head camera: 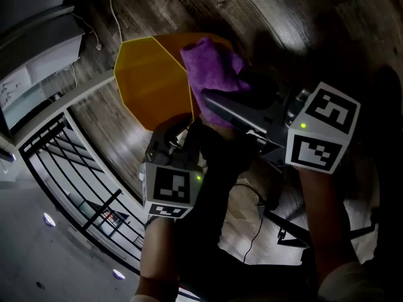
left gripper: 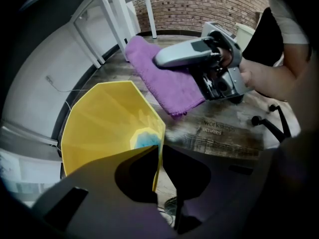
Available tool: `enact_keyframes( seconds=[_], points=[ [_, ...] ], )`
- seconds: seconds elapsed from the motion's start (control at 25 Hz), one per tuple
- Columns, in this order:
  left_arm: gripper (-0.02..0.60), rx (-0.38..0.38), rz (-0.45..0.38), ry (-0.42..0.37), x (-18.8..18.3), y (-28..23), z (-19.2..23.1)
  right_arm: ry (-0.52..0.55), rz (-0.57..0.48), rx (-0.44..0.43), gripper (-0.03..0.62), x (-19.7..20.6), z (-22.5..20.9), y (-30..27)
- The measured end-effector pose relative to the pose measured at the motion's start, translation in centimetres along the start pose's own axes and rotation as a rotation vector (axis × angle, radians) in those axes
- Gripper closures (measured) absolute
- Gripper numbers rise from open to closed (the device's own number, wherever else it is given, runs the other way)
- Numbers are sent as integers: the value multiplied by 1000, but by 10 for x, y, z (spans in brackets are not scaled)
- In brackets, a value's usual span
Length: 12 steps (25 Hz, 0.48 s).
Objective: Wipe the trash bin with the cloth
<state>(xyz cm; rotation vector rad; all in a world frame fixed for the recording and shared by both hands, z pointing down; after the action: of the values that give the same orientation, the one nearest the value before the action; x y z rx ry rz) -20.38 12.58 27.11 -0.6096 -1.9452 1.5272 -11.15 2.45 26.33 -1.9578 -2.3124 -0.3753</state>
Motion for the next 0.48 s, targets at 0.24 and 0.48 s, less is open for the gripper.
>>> enact_keyframes(
  seconds=[0.24,0.48],
  points=[
    [554,-3,-6,1,-3,0,0,27,74,9,427,22,-4,-11],
    [557,-2,-23,-11,-5,2,-2,1,109,106,427,35,-35,-10]
  ],
)
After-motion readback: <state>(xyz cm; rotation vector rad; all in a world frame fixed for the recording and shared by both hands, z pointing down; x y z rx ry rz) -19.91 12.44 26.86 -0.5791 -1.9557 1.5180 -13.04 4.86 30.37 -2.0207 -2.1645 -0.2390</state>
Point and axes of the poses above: the fingertips, and each gripper's own axes: y backward along the fingers, z to its left, x out of its underside, the point moved 4 cm from there along y, backward along the fingers, and after that the axes turned 10 degrees about -y, right-handed, at the moved point
